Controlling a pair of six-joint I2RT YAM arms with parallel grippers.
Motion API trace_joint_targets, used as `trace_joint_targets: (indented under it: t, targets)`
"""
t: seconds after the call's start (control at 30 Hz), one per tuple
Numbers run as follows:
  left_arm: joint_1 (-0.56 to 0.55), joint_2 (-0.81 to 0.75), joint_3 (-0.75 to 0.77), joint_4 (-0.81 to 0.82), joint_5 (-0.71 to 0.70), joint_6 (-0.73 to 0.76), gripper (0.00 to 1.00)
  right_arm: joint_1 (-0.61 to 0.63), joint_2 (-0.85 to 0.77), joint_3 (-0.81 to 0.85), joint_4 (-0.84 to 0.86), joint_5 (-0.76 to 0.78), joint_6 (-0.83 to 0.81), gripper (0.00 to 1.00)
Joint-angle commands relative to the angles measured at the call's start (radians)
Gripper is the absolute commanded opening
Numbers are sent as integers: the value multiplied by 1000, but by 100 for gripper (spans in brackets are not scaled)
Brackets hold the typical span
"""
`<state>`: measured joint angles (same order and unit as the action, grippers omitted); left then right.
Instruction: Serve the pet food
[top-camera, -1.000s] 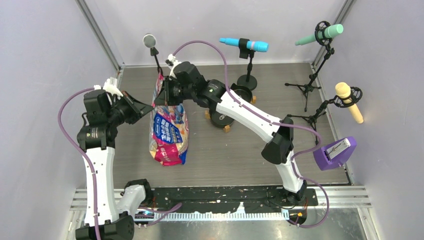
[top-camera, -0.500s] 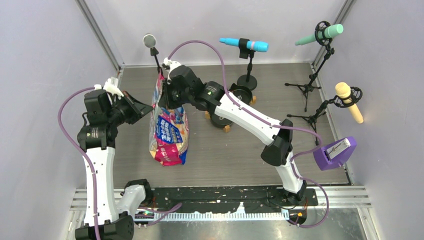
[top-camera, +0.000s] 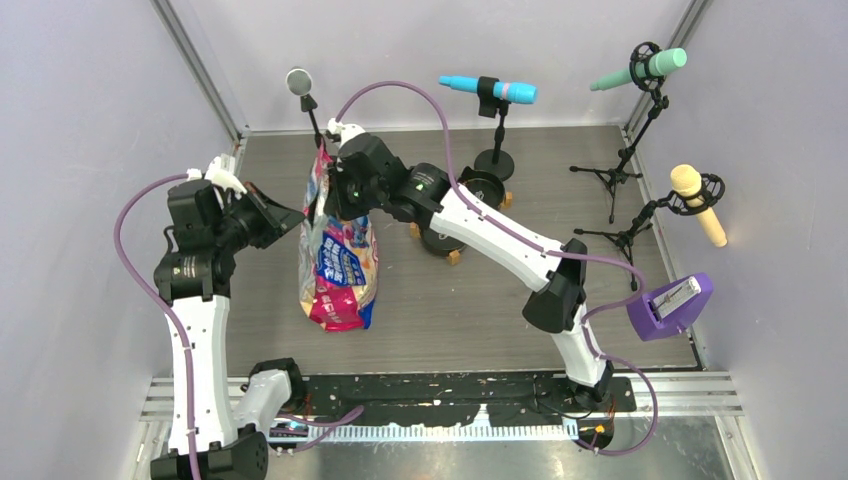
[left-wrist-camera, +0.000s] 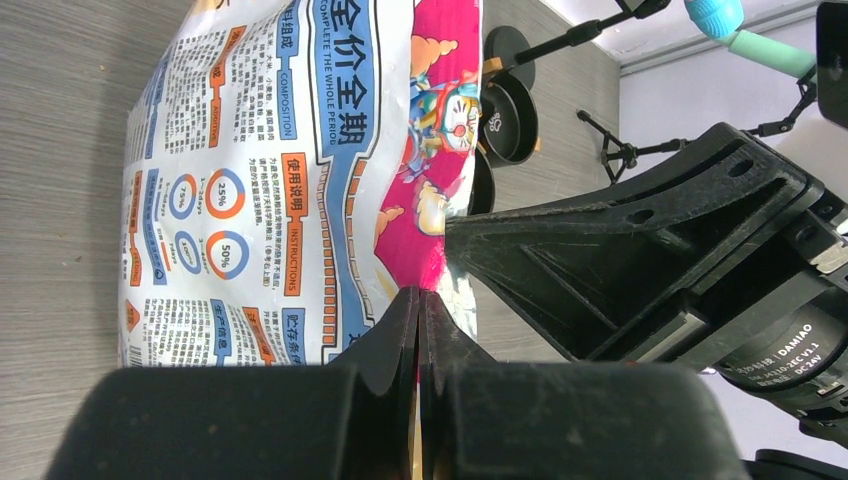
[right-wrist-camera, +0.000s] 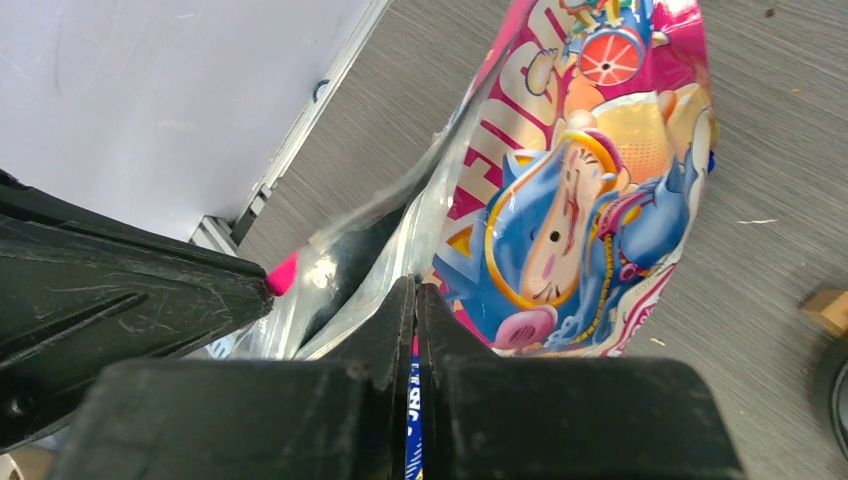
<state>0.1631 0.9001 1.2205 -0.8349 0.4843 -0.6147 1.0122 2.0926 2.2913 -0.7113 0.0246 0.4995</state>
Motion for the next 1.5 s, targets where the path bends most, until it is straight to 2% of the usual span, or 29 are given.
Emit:
trace_joint_targets:
  t: [0.0,0.27,0.5,0.6,0.63,0.73,0.87,1.03,1.17,1.47]
  targets:
    - [3,-38,57,-8,-21,47,0,-19,-58,21,-101,136,-52,5]
    - [3,-48,61,-41,-73,88,0,-18,-76,29,-130,182,-64,5]
    - [3,-42,78,-18,-28,89,0,-18,-115,25,-86,96,-57,5]
    - [3,-36,64,-1,1,96,22,-19,-130,11,-45,11,-31,7]
    - [3,-34,57,5,6,99,28,-18,-134,-4,-22,-4,-22,17]
    - [3,-25,45,6,17,108,39,-18,-162,-54,42,-64,17,38]
    - [3,-26,37,14,36,110,50,-20,-182,-90,102,-124,61,51]
    - [3,-40,28,56,54,93,54,-20,-164,-91,137,-178,94,53]
    - [2,-35,13,89,71,77,61,-20,-128,-74,143,-195,128,51]
    - [1,10,-8,126,80,72,59,-20,-64,-70,179,-152,188,44]
